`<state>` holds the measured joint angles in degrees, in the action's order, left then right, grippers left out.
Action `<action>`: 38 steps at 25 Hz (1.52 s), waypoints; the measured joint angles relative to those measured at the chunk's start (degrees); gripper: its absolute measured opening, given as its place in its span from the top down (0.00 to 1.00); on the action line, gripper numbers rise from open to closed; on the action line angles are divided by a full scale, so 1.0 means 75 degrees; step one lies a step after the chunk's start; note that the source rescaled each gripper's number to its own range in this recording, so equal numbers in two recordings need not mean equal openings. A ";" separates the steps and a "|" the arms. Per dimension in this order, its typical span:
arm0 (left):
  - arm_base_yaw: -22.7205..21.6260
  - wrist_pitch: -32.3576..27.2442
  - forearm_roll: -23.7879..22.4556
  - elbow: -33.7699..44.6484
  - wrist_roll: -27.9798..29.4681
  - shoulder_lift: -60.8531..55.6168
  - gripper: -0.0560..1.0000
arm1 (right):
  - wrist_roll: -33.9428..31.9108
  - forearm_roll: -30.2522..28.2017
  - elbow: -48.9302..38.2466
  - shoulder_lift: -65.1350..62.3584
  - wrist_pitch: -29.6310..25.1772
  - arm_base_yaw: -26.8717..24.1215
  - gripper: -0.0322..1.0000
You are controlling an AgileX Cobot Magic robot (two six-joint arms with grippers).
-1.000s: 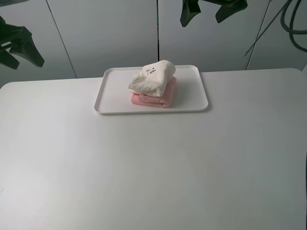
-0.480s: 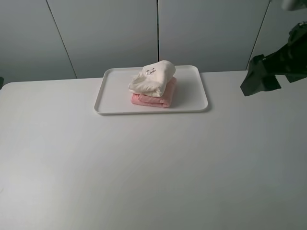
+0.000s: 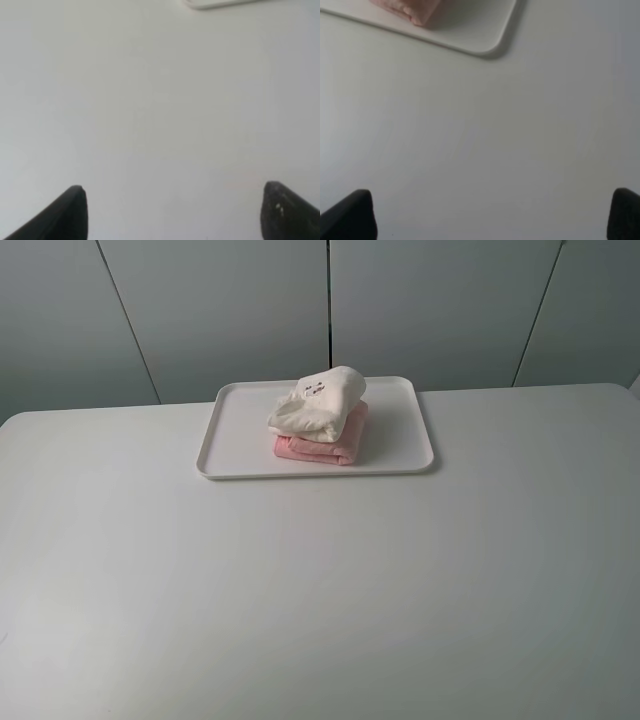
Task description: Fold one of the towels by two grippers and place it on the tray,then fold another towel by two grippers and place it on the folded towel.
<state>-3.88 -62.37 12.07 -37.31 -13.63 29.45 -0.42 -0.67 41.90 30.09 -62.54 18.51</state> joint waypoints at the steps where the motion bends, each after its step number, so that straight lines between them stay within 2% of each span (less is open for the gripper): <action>1: 0.0000 -0.0019 -0.0019 0.0107 0.0057 -0.0350 0.04 | -0.0030 0.0000 -0.0075 -0.0282 -0.0063 0.0000 0.00; 7: 0.0000 -0.0292 -0.0036 0.0425 0.0145 -0.2246 0.04 | -0.0226 0.0020 -0.0631 -0.1478 -0.0423 0.0000 0.00; 14: 0.0000 -0.0747 -0.0121 0.0748 0.0543 -0.3814 0.04 | -0.0268 0.0240 -0.1484 -0.2126 -0.0425 0.0000 0.00; 20: 0.0000 -0.0924 -0.0595 0.0748 0.1236 -0.3914 0.04 | -0.0256 0.0242 -0.1668 -0.2173 -0.0096 0.0000 0.00; 28: 0.0000 -0.0844 -0.1210 0.0748 0.1494 -0.3931 0.04 | -0.0046 0.0399 -0.1668 -0.2202 -0.0063 0.0000 0.00; 38: 0.0000 -0.0750 -0.1280 0.0748 0.1592 -0.3931 0.04 | 0.0147 0.0594 -0.1668 -0.2773 -0.0035 0.0000 0.00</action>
<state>-3.88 -67.99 2.47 -31.70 -1.69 -0.03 0.68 3.79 29.39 9.29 -62.80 18.51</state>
